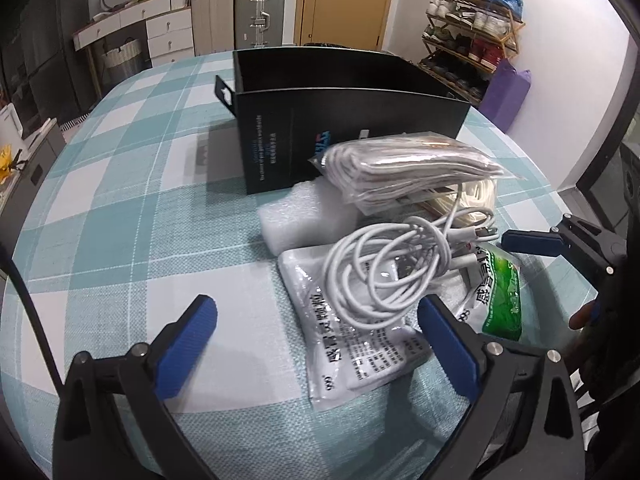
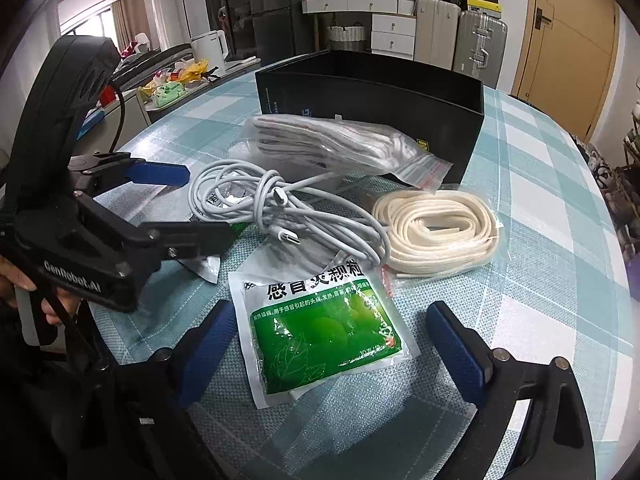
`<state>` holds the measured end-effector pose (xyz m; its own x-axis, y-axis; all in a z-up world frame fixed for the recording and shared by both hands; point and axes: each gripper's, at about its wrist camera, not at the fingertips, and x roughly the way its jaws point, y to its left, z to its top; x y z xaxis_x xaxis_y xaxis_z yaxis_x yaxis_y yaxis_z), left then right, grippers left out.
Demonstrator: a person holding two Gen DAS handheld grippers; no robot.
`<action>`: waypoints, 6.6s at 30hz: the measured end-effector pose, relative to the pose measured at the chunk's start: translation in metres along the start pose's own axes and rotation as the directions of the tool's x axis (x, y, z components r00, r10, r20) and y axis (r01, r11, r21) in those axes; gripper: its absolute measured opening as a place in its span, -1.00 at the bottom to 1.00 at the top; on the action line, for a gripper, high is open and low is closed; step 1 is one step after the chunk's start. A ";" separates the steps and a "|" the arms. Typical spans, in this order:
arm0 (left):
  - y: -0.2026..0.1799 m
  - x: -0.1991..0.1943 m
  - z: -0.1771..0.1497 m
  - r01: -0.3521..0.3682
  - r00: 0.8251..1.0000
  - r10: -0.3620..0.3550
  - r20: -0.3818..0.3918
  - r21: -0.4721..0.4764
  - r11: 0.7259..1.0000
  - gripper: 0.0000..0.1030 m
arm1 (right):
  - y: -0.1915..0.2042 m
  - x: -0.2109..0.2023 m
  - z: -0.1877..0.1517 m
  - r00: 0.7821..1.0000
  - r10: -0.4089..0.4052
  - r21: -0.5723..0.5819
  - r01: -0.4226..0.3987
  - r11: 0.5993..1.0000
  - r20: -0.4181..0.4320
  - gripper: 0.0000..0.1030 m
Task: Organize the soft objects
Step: 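Grasp the white printed sachet with the left tool while the right grasps the green medicine packet, then lift and carry the white sachet with the left tool while the right carries the green packet toward the box, then lower the white sachet into the box and open the left tool while the right releases the green packet there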
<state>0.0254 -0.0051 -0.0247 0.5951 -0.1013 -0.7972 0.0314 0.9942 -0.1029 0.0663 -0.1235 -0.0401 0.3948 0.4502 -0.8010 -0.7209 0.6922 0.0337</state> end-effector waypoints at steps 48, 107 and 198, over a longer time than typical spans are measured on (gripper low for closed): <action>0.020 -0.033 -0.010 0.051 0.991 -0.052 0.124 0.010 0.999 -0.48 | -0.006 -0.021 -0.004 0.995 -0.002 0.011 0.001 1.000 0.095 -0.08; 0.000 -0.079 0.051 0.053 0.962 -0.069 0.262 0.065 0.996 -0.48 | -0.026 -0.081 0.012 0.968 -0.007 0.012 0.004 1.000 0.251 -0.08; 0.013 0.033 0.142 0.023 0.977 -0.029 0.210 0.029 0.999 -0.44 | -0.089 0.002 0.137 0.961 0.046 0.062 -0.065 0.996 0.274 -0.08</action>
<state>0.1598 0.0093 0.0318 0.7493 -0.1201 -0.6512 0.0688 0.9922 -0.1038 0.2092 -0.1064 0.0374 0.5019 0.6187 -0.6044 -0.7086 0.6948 0.1228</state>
